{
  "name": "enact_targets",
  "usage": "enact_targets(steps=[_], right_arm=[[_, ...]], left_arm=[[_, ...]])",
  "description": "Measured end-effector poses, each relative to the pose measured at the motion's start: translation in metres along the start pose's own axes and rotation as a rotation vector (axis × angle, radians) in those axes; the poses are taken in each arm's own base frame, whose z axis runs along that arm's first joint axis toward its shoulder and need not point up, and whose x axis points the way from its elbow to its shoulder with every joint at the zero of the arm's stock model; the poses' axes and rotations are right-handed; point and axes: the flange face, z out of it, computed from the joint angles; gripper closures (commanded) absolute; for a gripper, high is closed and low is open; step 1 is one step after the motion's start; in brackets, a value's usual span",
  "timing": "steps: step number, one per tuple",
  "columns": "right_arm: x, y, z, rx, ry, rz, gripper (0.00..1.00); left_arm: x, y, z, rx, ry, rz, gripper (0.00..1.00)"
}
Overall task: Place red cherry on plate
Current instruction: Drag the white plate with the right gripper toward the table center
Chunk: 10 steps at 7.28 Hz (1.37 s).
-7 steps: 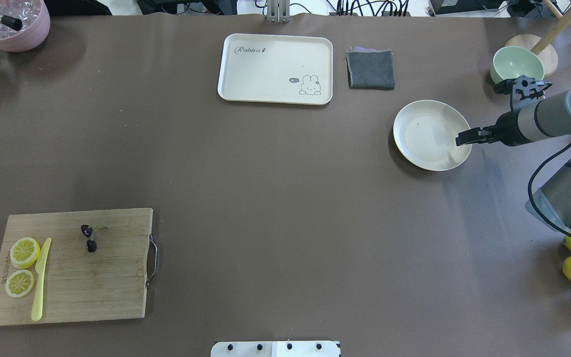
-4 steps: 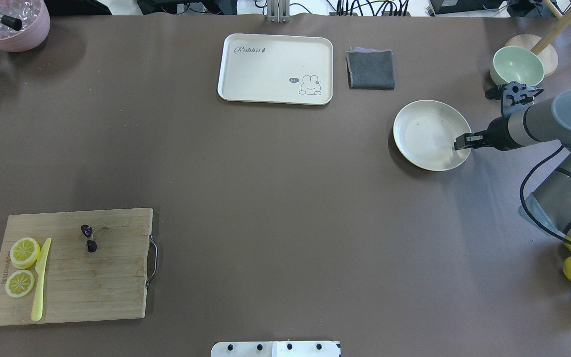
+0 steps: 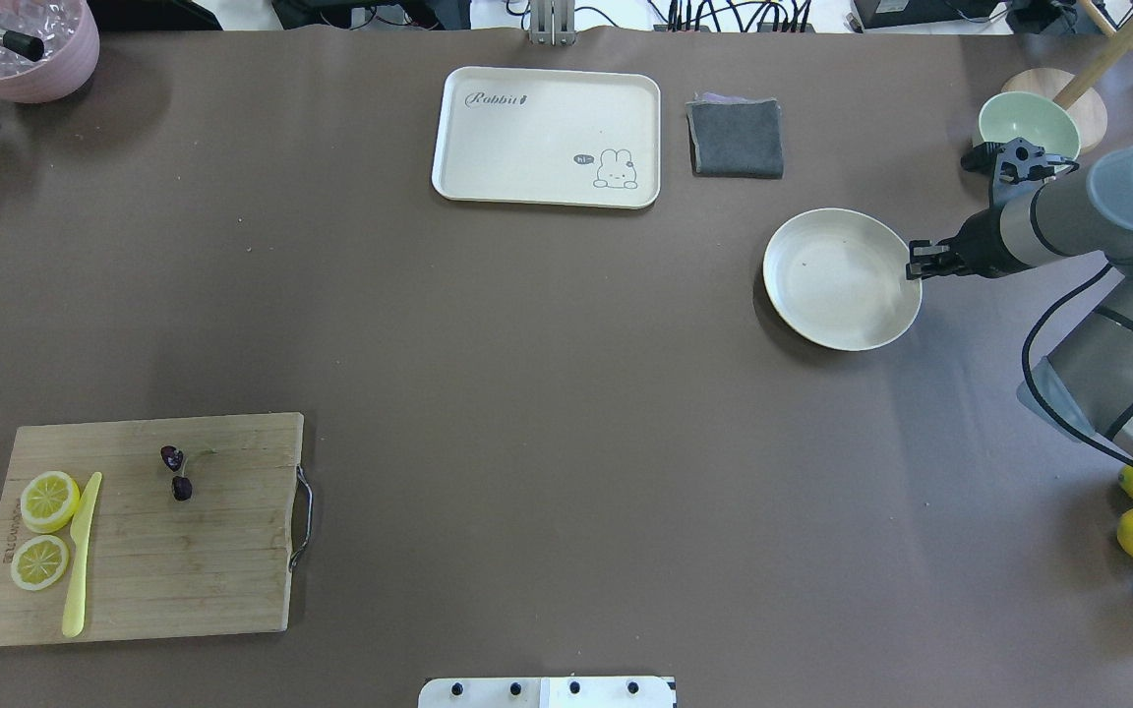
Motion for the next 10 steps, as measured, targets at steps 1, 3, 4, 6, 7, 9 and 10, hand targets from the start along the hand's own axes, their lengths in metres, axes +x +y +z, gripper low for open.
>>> enact_targets(steps=[1, 3, 4, 6, 7, 9, 10], right_arm=[[-0.004, -0.006, -0.005, 0.001, -0.014, 0.039, 1.0], [-0.013, -0.011, -0.012, 0.006, -0.038, 0.084, 1.0], [-0.024, -0.013, -0.02, 0.007, -0.063, 0.096, 1.0], [-0.069, -0.021, -0.037, 0.001, -0.138, 0.118, 1.0], [-0.11, -0.017, -0.041, -0.011, -0.188, 0.129, 1.0], [-0.201, 0.017, -0.027, -0.031, -0.254, 0.135, 1.0], [-0.247, 0.044, -0.011, -0.012, -0.264, 0.113, 1.0]], left_arm=[[0.0, 0.0, 0.0, 0.001, 0.0, 0.0, 0.02], [0.001, -0.001, 0.0, 0.001, 0.0, 0.0, 0.02], [0.001, -0.001, -0.001, 0.002, 0.001, 0.001, 0.02], [0.0, 0.001, -0.001, 0.003, 0.0, 0.002, 0.02], [-0.001, 0.003, -0.001, 0.007, 0.002, 0.005, 0.02], [-0.003, 0.007, -0.001, 0.013, 0.003, 0.008, 0.02], [-0.004, 0.008, -0.001, 0.013, 0.002, 0.008, 0.02]])
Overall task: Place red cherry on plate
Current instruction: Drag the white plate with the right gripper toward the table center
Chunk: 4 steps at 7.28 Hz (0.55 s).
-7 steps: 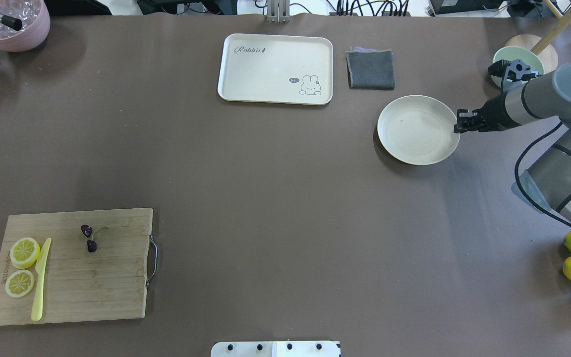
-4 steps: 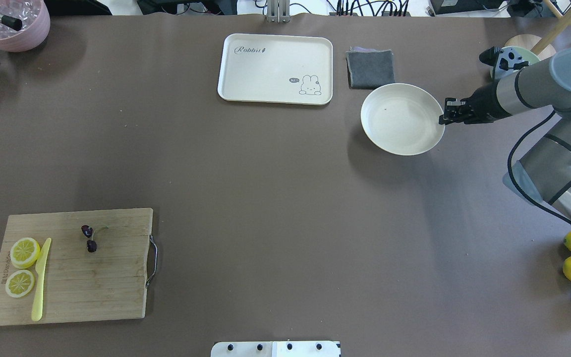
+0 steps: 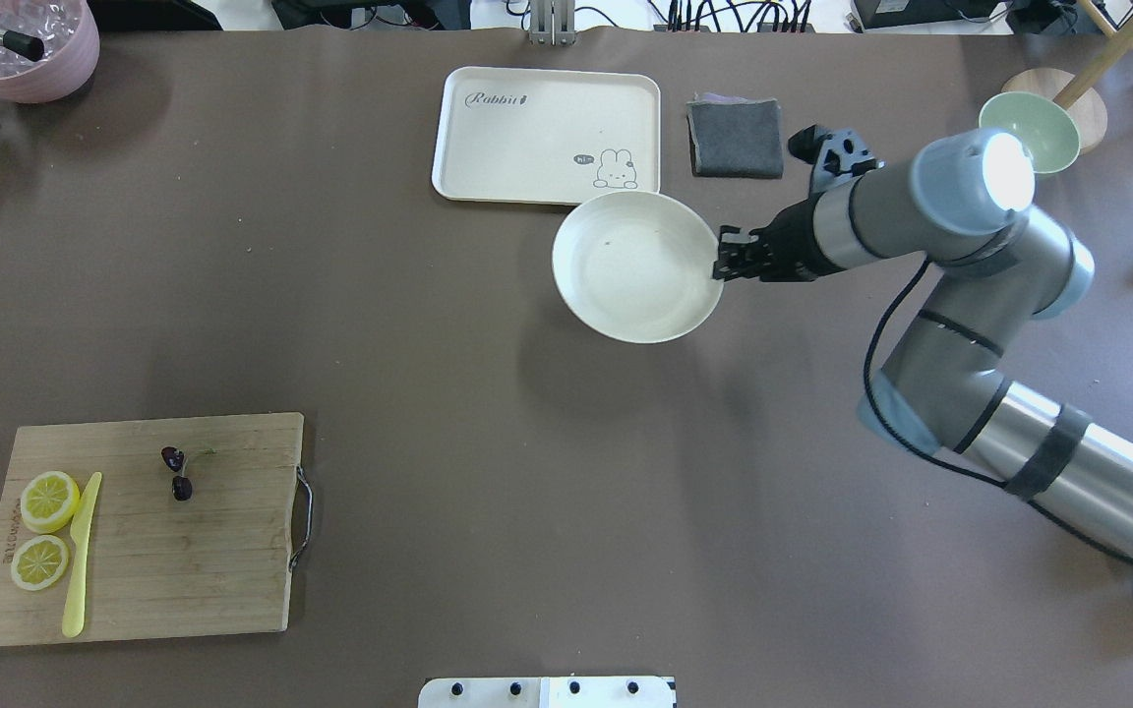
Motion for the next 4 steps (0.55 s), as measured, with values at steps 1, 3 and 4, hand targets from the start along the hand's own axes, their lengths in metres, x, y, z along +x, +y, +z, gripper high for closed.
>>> enact_targets(steps=[1, 3, 4], right_arm=[[-0.033, 0.029, 0.023, 0.009, 0.001, -0.021, 1.0], [-0.063, 0.071, 0.051, 0.014, 0.021, -0.029, 1.0], [-0.067, 0.082, 0.058, 0.019, 0.029, -0.031, 1.0]], left_arm=[[-0.001, 0.0, 0.0, 0.0, -0.001, -0.001, 0.02], [-0.003, 0.001, -0.002, 0.002, -0.003, -0.004, 0.02], [-0.003, 0.001, -0.002, 0.002, -0.003, -0.004, 0.02]])
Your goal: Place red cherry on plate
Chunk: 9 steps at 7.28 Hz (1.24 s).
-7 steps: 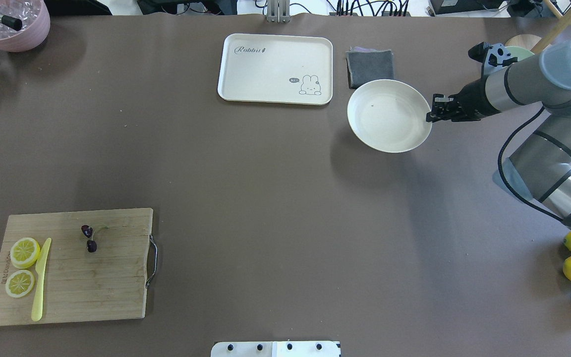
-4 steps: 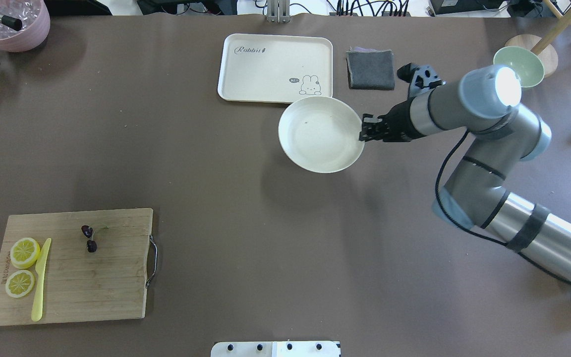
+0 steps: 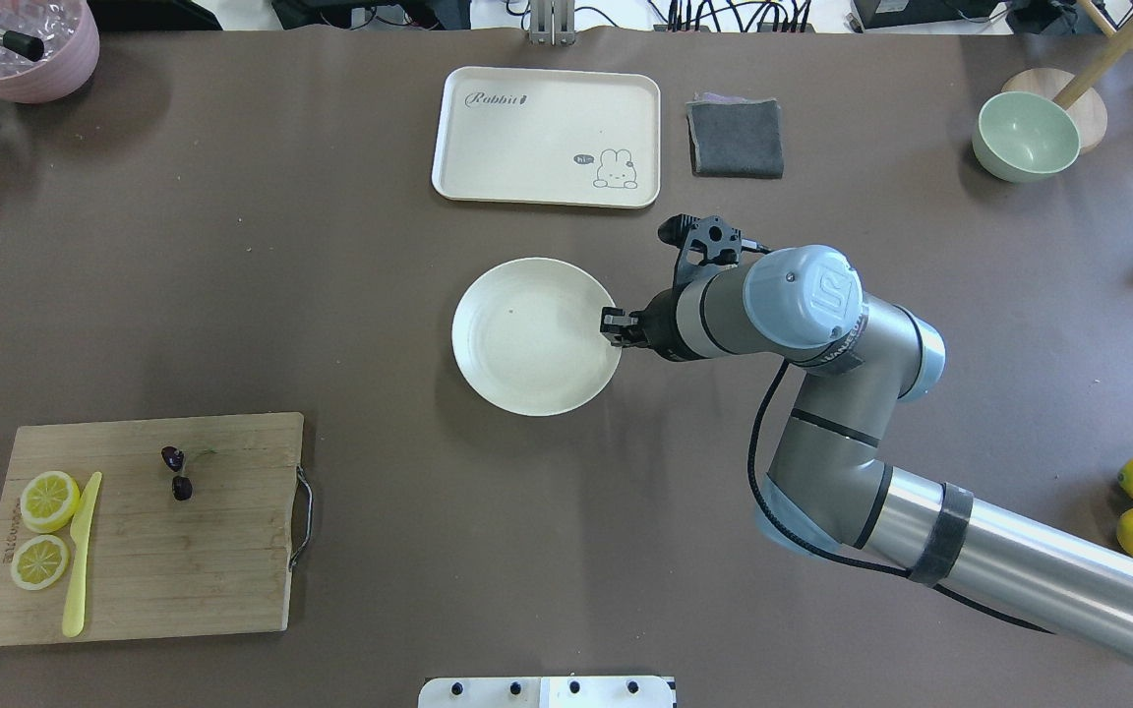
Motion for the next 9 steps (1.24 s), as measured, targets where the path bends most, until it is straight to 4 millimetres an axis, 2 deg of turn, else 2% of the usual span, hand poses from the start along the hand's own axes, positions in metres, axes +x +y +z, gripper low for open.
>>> enact_targets(steps=[2, 3, 4, 6, 7, 8, 9], right_arm=[[0.002, 0.01, 0.006, -0.009, 0.019, -0.006, 0.75], [0.005, 0.012, 0.007, -0.014, 0.025, -0.009, 0.22], [0.006, 0.012, 0.006, -0.015, 0.027, -0.008, 0.0], [0.003, 0.003, -0.008, -0.005, 0.029, 0.0, 0.0], [-0.001, -0.009, -0.025, -0.007, 0.049, 0.015, 0.0], [0.0, -0.028, -0.046, -0.015, 0.07, 0.036, 0.0], [0.006, -0.05, -0.063, -0.021, 0.083, 0.044, 0.0]], left_arm=[[0.002, -0.003, 0.0, 0.003, 0.002, 0.004, 0.02], [0.004, -0.006, 0.0, 0.005, 0.004, 0.012, 0.02], [0.007, -0.01, 0.0, 0.007, 0.006, 0.016, 0.02], [0.011, -0.014, 0.001, 0.009, 0.013, 0.015, 0.02], [0.014, -0.013, 0.0, 0.023, 0.023, 0.019, 0.02], [0.029, -0.013, 0.006, 0.036, 0.048, 0.004, 0.02], [0.06, -0.012, 0.023, 0.038, 0.077, -0.047, 0.02]])
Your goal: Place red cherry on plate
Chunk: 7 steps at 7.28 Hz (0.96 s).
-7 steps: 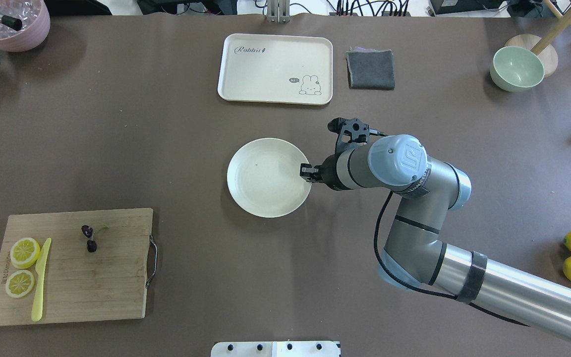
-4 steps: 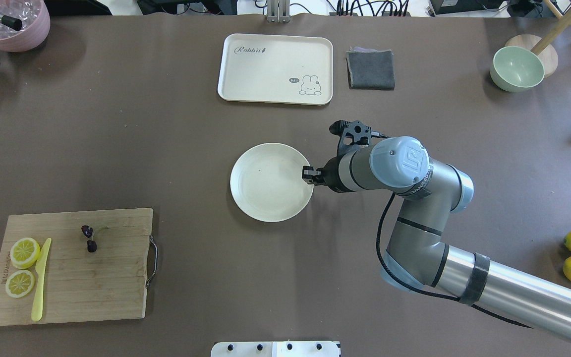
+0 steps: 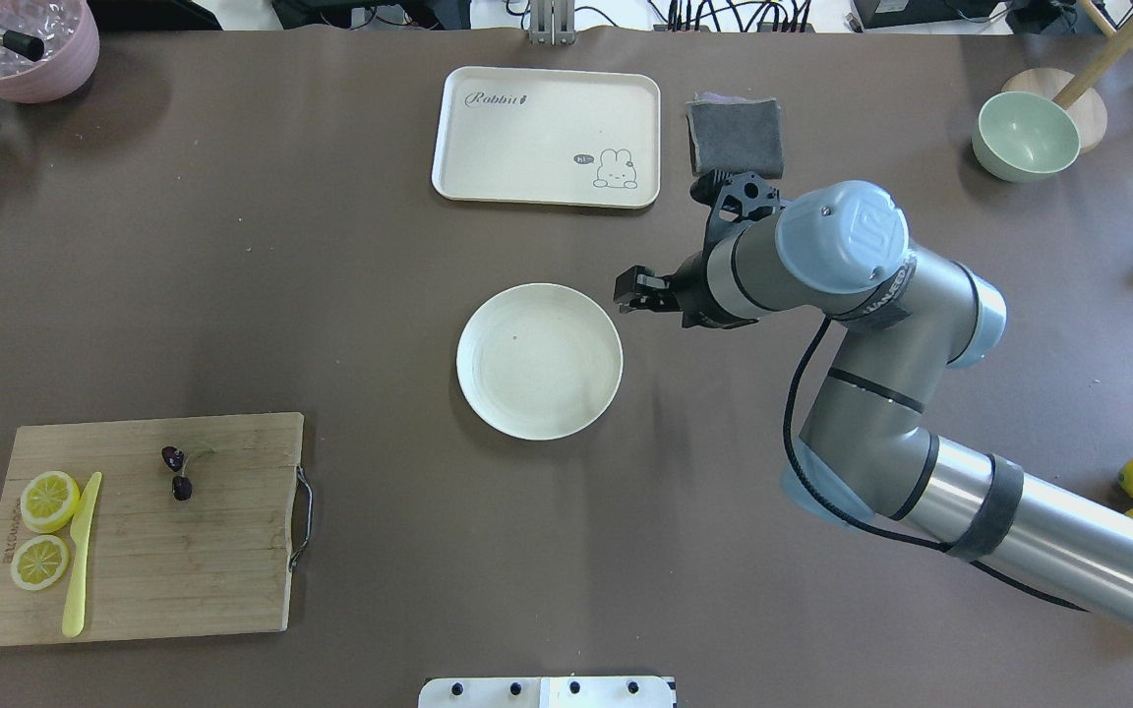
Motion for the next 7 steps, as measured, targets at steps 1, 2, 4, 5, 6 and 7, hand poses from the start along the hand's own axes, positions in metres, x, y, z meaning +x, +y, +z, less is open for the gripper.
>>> enact_targets(steps=[1, 2, 4, 5, 6, 7], right_arm=[[0.016, -0.024, -0.012, 0.006, 0.016, -0.017, 0.0], [0.037, -0.045, -0.019, 0.021, 0.04, -0.046, 0.0], [0.076, -0.075, -0.027, 0.034, 0.082, -0.092, 0.0], [0.088, -0.083, -0.03, 0.031, 0.09, -0.105, 0.0], [0.094, -0.087, -0.031, 0.03, 0.094, -0.111, 0.0], [0.095, -0.088, -0.032, 0.03, 0.093, -0.115, 0.0]], left_arm=[[0.043, 0.012, 0.028, 0.005, 0.004, -0.047, 0.03], [0.089, 0.032, 0.054, 0.012, -0.01, -0.08, 0.03], [0.154, 0.084, 0.073, 0.009, -0.066, -0.137, 0.03], [0.17, 0.113, 0.076, 0.002, -0.106, -0.159, 0.03], [0.181, 0.145, 0.084, -0.002, -0.149, -0.186, 0.03], [0.19, 0.172, 0.094, -0.003, -0.183, -0.21, 0.03]])
